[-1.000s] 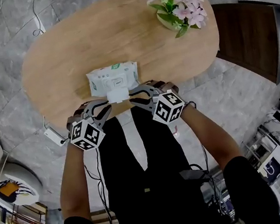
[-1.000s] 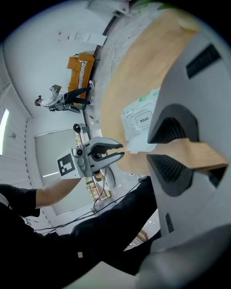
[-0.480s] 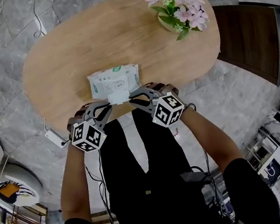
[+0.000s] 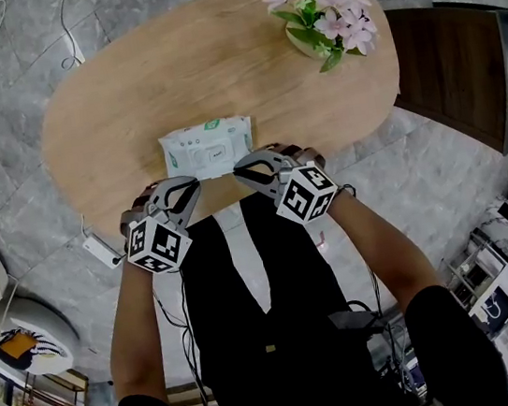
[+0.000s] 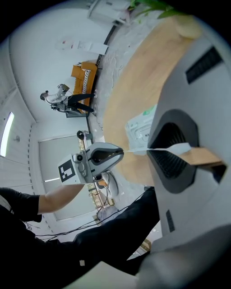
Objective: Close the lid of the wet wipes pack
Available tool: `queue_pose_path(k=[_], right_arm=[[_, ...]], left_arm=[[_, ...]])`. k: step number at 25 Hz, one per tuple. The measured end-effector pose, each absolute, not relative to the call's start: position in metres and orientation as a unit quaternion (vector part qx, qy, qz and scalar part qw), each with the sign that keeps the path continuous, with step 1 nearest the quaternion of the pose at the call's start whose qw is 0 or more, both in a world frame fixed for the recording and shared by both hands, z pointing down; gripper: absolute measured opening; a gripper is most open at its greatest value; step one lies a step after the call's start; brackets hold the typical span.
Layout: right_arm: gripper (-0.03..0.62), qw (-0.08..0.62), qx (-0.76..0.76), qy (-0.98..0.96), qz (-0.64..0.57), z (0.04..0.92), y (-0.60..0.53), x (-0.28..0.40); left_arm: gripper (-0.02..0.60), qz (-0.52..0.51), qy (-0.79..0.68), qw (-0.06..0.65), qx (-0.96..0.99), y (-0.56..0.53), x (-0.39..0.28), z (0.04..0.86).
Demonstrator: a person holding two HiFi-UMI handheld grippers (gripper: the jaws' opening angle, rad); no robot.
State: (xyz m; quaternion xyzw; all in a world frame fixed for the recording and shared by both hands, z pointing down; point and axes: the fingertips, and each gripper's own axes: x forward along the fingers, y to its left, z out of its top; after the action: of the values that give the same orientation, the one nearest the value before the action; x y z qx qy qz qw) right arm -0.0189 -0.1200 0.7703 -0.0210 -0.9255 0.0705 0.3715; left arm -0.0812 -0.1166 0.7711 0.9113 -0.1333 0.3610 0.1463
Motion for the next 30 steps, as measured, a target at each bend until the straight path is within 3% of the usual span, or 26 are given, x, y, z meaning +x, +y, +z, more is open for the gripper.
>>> queue_pose_path(k=[30], right_arm=[[0.025, 0.408, 0.135, -0.897, 0.104, 0.796, -0.182, -0.016]], left_arm=[[0.029, 0.347, -0.222, 0.174, 0.894, -0.157, -0.07, 0.777]])
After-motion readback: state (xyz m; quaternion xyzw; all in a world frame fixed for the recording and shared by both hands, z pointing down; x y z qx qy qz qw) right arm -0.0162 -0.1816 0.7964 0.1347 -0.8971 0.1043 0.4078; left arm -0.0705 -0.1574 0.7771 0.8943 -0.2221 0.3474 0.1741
